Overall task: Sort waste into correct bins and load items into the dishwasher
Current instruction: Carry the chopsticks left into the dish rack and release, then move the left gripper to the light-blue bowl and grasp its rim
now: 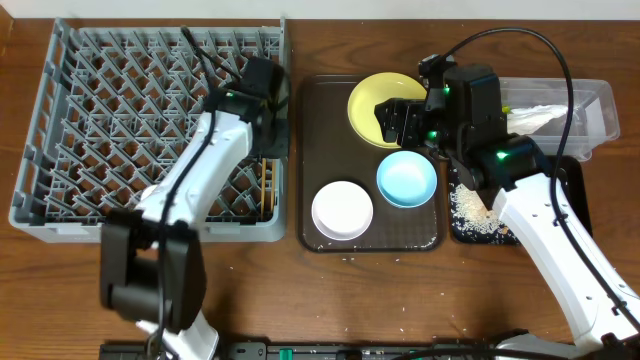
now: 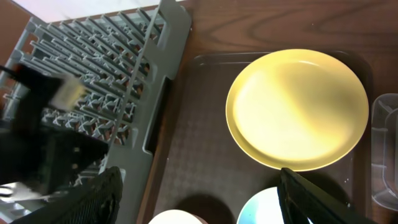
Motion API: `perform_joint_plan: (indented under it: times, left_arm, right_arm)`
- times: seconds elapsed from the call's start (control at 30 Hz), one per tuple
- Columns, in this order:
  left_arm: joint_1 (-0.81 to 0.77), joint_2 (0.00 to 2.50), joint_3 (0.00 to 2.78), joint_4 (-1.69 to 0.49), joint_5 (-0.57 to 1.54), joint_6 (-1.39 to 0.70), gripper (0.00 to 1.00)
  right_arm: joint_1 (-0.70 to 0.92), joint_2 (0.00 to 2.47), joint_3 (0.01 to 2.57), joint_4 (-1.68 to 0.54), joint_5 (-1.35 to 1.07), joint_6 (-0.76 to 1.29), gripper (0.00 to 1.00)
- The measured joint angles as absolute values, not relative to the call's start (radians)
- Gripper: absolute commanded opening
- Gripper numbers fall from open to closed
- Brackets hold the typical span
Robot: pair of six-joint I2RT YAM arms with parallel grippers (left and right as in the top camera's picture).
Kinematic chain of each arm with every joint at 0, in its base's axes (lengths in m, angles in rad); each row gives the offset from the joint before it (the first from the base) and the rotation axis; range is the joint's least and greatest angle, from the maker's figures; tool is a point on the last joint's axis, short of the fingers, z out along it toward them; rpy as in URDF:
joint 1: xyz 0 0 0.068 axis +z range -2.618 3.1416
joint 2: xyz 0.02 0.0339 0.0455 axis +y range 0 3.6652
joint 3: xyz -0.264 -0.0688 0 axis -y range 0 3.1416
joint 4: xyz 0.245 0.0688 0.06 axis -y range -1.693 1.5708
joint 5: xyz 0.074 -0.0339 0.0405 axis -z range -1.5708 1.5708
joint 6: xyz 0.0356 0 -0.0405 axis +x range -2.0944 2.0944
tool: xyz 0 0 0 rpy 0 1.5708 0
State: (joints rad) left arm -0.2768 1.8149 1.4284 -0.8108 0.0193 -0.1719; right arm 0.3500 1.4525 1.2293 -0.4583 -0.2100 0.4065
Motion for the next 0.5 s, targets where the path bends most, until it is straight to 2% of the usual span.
perform_joint_plan:
  times: [0.1, 0.3, 0.5]
  left_arm:
    - [-0.277, 1.736, 1.428, -0.811, 0.073, -0.176, 0.23]
    - [-0.317, 1.617, 1.451, -0.809, 0.211, -0.183, 0.51]
    - [-0.421, 1.633, 1.452, -0.799, 0.256, -0.168, 0.56]
  right_arm:
    - [0.350, 1.452, 1.229, -0.456, -0.210, 0.406, 0.78]
    - [0.350, 1.452, 1.229, -0.454, -0.194, 0.406, 0.78]
    - [0.350, 1.452, 1.229, -0.456, -0.174, 0.406, 0.78]
